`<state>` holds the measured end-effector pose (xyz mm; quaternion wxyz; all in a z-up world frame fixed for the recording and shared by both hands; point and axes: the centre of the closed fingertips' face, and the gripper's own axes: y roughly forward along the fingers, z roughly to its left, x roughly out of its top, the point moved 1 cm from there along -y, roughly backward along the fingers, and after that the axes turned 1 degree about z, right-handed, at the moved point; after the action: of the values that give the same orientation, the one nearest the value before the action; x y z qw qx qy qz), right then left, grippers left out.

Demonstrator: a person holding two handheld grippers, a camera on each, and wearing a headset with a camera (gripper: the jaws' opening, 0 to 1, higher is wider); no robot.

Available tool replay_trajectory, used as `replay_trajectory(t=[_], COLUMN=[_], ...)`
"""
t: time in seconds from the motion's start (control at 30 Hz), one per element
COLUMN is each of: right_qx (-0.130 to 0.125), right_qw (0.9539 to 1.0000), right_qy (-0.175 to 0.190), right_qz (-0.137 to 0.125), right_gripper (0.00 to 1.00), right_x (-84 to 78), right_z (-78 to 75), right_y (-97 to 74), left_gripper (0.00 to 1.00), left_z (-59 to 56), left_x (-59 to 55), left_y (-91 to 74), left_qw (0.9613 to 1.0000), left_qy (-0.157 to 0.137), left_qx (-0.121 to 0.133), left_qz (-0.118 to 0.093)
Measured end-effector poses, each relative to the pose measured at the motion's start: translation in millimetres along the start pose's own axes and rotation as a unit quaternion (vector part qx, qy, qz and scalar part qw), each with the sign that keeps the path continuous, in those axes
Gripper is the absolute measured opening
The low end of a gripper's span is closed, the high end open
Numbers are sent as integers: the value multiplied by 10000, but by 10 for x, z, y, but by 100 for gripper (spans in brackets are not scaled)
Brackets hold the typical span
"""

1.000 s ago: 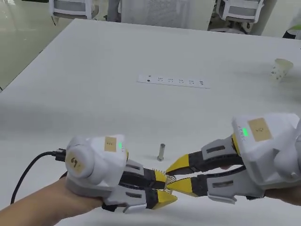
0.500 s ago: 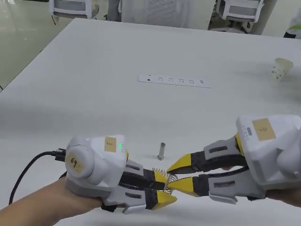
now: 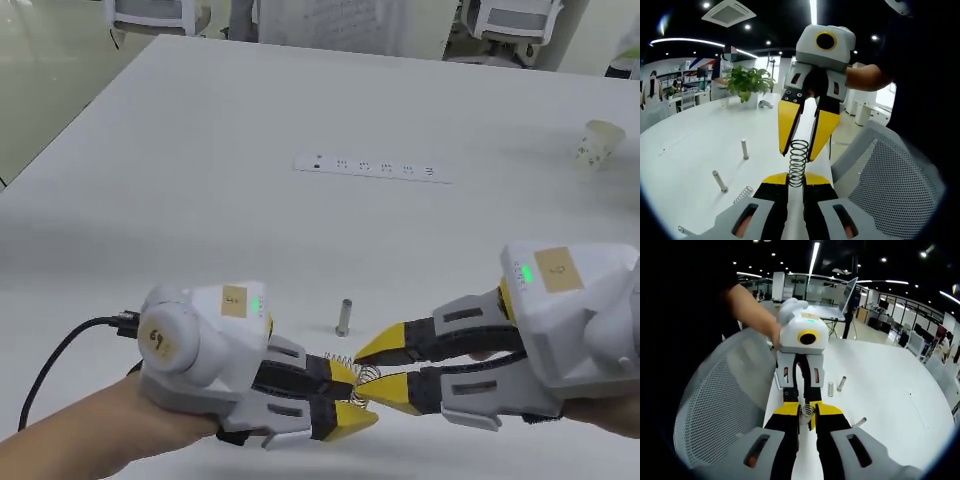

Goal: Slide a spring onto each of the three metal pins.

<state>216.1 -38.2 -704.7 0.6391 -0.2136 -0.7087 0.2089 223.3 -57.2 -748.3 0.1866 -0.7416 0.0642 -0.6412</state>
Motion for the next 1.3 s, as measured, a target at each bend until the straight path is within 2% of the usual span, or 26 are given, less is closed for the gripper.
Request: replay_trajectory(t=[0.1, 0.43, 0.8, 1.03, 1.3], right_qx=[-25, -39, -196, -283, -350], right_qw=[10000, 9999, 9995, 9993, 9991], right_qy=[70, -164, -229, -228, -217], right_qz=[-45, -37, -76, -47, -15], right_gripper=[9, 8, 8, 8, 8], right_x=[5, 32, 95, 83, 68], right_z=[-2, 16, -66, -104, -142], right_y=[2, 39, 34, 8, -16], left_gripper=[2, 2, 4, 12, 23], left_z=[0, 12, 113, 160, 252], left_x=[14, -1, 9, -32, -30], left_y=[-5, -33, -141, -231, -430], left_qw=[10000, 10000, 9990, 9981, 9957], left_qy=[-2, -68, -290, -333, -422], left_qx=[1, 56, 328, 517, 820], left_qz=[-25, 14, -42, -14, -61])
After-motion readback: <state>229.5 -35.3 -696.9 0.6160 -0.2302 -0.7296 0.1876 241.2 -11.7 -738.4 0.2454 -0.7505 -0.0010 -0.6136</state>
